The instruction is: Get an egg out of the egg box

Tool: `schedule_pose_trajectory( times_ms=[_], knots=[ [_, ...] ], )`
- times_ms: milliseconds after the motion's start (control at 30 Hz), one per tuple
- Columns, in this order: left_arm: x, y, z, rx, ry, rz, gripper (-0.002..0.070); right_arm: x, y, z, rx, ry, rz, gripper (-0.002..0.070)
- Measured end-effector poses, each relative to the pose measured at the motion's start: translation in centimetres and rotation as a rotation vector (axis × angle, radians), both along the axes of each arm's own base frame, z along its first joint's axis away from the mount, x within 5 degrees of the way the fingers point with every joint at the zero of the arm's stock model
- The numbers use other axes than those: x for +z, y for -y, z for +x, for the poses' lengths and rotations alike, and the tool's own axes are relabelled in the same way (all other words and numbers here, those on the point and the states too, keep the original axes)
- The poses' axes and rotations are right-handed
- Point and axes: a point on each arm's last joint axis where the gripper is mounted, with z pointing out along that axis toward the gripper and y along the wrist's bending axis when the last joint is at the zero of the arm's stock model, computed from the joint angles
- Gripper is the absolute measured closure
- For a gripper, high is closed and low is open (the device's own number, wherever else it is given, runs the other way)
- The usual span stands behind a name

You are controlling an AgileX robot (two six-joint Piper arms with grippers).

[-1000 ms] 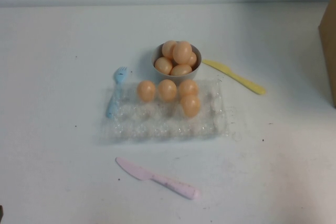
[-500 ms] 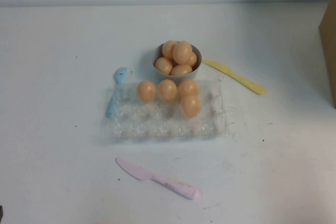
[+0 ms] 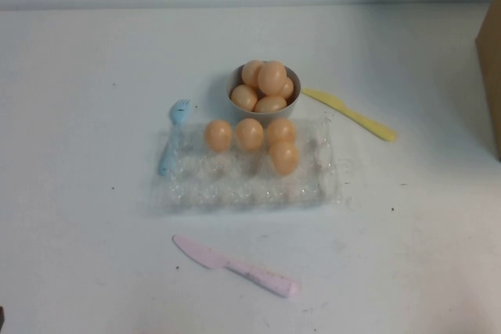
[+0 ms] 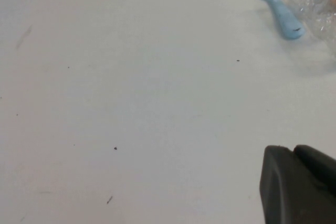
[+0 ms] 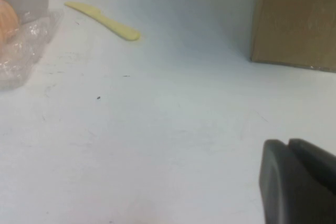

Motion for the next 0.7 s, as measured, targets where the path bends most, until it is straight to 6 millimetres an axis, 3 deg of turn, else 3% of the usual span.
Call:
schedule_pose_trajectory(
  times_ms=[700],
  knots=[
    [0.00, 0.00, 0.00, 0.000, 0.000, 0.001, 0.0678, -0.17, -0.04, -0.06, 0.022, -0.015, -0.048, 0.0692]
  ],
)
